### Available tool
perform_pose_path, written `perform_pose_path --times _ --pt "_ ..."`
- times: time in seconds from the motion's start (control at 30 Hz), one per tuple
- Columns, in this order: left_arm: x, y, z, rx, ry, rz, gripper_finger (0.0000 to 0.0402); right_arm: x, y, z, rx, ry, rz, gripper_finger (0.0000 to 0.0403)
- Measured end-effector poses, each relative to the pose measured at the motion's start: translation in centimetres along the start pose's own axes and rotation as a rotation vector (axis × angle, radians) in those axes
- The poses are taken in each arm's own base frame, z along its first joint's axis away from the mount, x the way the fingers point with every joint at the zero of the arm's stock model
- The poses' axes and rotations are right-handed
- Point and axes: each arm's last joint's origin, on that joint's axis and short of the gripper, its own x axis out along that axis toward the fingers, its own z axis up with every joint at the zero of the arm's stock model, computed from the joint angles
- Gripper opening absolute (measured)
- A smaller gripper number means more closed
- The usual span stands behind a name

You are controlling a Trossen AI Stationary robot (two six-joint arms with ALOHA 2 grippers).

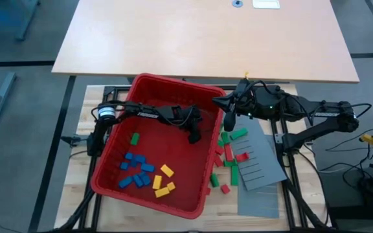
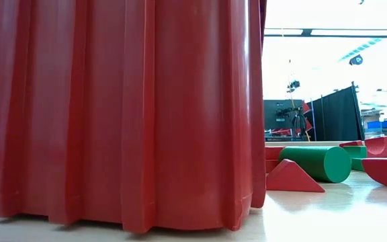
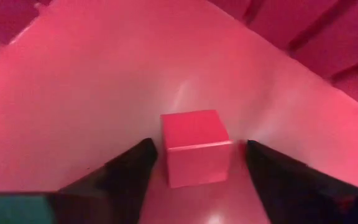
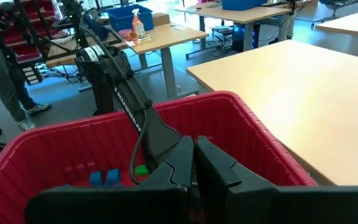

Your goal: Sort blocks

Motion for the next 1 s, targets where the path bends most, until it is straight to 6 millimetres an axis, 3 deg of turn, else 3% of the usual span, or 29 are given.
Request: perform_pose_path --times 0.2,0.47,0.63,1.0 --pt "0.0 0.1 -0.1 -0.02 0.008 0.006 0.0108 0.0 0.0 0.0 -0.001 0.002 0.0 0.0" --pt "-0.2 0.0 -0.1 -0.037 0.014 -0.007 0.0105 0.0 0.0 0.0 -0.001 0.003 0.0 0.0" --pt "-1.8 -0.1 -0.2 -0.037 0.056 -0.012 0.0105 0.0 0.0 0.0 -0.008 0.003 0.0 0.0" --pt "-10.1 -0.7 1.3 0.0 -0.007 -0.023 0.0105 -0.1 0.0 0.2 -0.011 -0.014 0.003 0.0"
